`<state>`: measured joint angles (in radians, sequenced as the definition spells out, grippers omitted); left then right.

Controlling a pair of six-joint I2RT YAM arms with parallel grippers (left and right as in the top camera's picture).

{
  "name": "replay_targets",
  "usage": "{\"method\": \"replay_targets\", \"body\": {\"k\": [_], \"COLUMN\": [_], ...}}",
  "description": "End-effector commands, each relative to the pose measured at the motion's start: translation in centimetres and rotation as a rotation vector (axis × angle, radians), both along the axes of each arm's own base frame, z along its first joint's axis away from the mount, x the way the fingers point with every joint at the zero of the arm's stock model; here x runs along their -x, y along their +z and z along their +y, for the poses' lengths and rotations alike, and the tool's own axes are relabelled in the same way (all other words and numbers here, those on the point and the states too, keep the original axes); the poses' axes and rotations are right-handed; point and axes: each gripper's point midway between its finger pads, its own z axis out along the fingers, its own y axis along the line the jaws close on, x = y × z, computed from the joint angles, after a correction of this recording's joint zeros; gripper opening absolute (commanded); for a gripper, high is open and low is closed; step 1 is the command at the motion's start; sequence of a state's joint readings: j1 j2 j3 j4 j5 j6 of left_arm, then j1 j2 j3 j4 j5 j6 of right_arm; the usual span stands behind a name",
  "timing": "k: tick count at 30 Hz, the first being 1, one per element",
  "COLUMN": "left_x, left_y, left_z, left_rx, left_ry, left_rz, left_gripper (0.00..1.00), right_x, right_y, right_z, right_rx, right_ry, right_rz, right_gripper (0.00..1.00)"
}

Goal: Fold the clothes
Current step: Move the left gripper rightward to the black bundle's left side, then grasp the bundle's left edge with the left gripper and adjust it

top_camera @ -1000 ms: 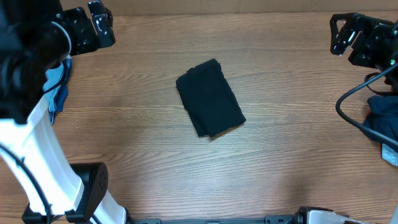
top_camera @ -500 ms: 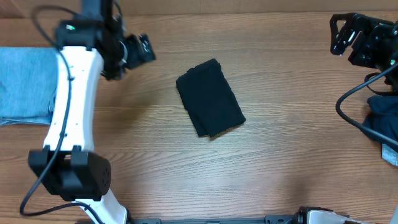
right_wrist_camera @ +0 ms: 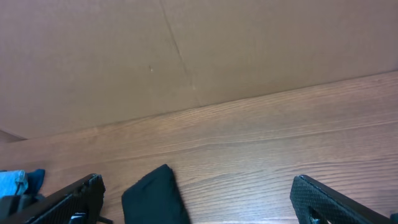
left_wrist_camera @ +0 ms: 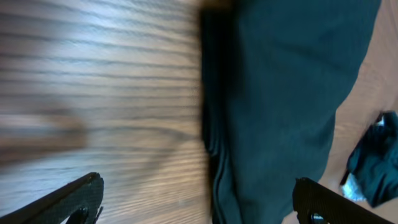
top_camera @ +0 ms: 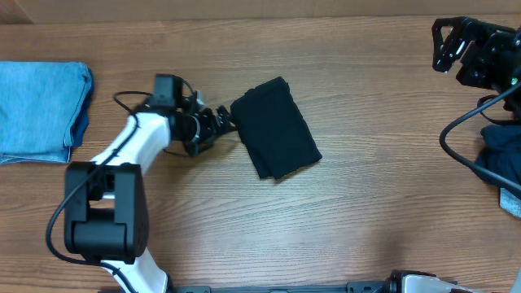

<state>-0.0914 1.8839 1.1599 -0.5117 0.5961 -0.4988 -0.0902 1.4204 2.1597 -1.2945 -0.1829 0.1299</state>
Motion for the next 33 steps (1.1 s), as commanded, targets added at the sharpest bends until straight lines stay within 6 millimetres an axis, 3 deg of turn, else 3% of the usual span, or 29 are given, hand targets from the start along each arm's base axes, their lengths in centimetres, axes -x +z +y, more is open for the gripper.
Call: {"method": "replay_targets", "body": {"k": [1,8,15,26,33], "left_x": [1.0,1.9,1.5,1.8,1.9], "left_y": [-0.7,-1.9,-2.9,-6.8,-6.2], "left_z": [-3.0,-4.8,-4.6,-7.4,-9.0], "left_rx": [-0.034,-0.174,-0.239,-0.077,0.013], "left_ry": [-0.088,-0.112,-0.058,-0.063,-0.102], "left_rz": [-0.038,-0.049,-0.042,0.060,0.056], "left_gripper": [1.00,1.00,1.00,1.00,1.00], "right_x": [0.1,0.1,0.1,0.2,0.2], "right_y": [0.5,0.5,0.5,0.5,0.5], "right_z": [-0.2,-0.2,-0.2,-0.2,-0.2], "right_rx": [0.007,0.007,0.007,0.007,0.007], "right_ry": [-0.007,-0.007,-0.007,-0.007,-0.007], "right_rz": [-0.016,-0.017,-0.017,-0.015,-0.015], "right_gripper": [1.00,1.00,1.00,1.00,1.00]}}
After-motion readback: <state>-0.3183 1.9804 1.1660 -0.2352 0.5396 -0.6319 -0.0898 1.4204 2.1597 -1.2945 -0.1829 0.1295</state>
